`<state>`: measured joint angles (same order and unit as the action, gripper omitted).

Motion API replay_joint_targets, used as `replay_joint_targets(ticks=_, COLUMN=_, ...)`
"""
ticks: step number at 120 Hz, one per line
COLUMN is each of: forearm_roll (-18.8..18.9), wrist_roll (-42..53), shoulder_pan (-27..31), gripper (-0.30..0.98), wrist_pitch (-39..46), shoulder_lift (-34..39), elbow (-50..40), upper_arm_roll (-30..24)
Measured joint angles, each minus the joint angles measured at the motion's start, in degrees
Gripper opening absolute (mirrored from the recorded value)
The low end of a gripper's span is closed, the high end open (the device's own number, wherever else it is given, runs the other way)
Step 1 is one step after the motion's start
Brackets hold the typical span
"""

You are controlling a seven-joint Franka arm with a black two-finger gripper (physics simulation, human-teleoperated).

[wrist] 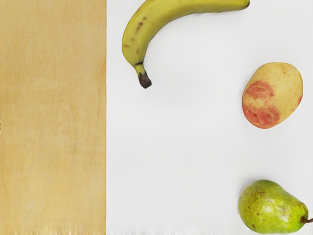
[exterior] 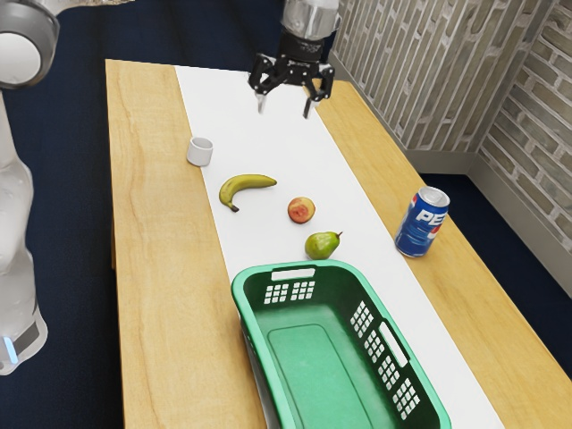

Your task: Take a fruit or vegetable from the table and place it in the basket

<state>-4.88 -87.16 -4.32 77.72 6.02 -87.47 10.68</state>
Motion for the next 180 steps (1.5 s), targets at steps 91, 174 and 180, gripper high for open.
replay_joint_targets(ticks=91, forearm_roll=0.17, wrist_roll=-24.45, shoulder_pan=3.62, gripper=0.69, wrist_pitch=5.18, shoulder_lift=-12.36, elbow=2.24, upper_arm_roll=-7.28)
replay_joint_targets(ticks=174, forearm_roll=2.50, wrist_roll=27.02, shoulder_pan=10.27, gripper=0.69, wrist_pitch=27.25, shoulder_lift=-17.55, elbow=-4.70, upper_arm_roll=-7.34)
replay_joint_targets(ticks=180, forearm_roll=2.53, wrist_roll=29.41, shoulder_pan=9.89, gripper=0.69, wrist_pitch=28.46, shoulder_lift=-15.49, elbow=-7.84, upper_arm_roll=-7.34)
